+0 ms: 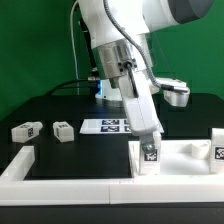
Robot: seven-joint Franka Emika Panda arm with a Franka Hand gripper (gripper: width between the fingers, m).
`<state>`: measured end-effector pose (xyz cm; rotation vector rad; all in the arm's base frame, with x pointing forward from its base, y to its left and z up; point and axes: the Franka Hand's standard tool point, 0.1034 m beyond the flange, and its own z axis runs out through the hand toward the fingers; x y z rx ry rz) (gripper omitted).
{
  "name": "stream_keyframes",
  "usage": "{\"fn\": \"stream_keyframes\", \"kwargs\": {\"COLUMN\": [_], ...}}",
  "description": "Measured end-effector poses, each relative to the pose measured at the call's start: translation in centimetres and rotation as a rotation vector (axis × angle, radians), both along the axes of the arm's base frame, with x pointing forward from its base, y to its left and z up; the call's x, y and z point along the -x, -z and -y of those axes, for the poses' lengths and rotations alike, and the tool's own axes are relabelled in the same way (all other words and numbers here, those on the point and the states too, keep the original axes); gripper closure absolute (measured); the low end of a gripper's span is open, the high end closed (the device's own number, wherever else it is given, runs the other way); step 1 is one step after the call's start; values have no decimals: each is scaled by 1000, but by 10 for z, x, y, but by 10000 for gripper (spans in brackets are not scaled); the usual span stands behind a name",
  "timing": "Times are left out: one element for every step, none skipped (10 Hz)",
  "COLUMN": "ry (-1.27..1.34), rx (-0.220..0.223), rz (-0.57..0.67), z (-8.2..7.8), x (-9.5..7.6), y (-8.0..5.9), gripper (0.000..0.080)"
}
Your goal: Assemble square table
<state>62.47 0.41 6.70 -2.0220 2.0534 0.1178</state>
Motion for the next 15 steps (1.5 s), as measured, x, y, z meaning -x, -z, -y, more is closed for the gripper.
{"fn": "stream_keyframes", "kwargs": {"ry": [3,-12,-67,-314,-484,-595,-652,-710,-842,-1042,-1274,-1391,-1384,-1366,-1367], "rx": [3,4,19,92,126,136,142,149,165,207,259,273,272,271,271], "rz": [-3,1,10,49,78,97,110,122,147,168,193,206,205,202,202], "z": [0,0,0,-2,-4,-4,-4,-4,-3,-1,-1,-2,-1,-2,-1], "x": [0,0,0,-2,-4,-3,-3,-3,-3,-3,-5,-5,-5,-5,-5], "y": [0,0,0,-1,-2,-1,-1,-1,-1,-1,-3,-3,-2,-2,-2], "gripper": [505,505,437,437,233,167,167,153,153,150,150,150,153,153,331]}}
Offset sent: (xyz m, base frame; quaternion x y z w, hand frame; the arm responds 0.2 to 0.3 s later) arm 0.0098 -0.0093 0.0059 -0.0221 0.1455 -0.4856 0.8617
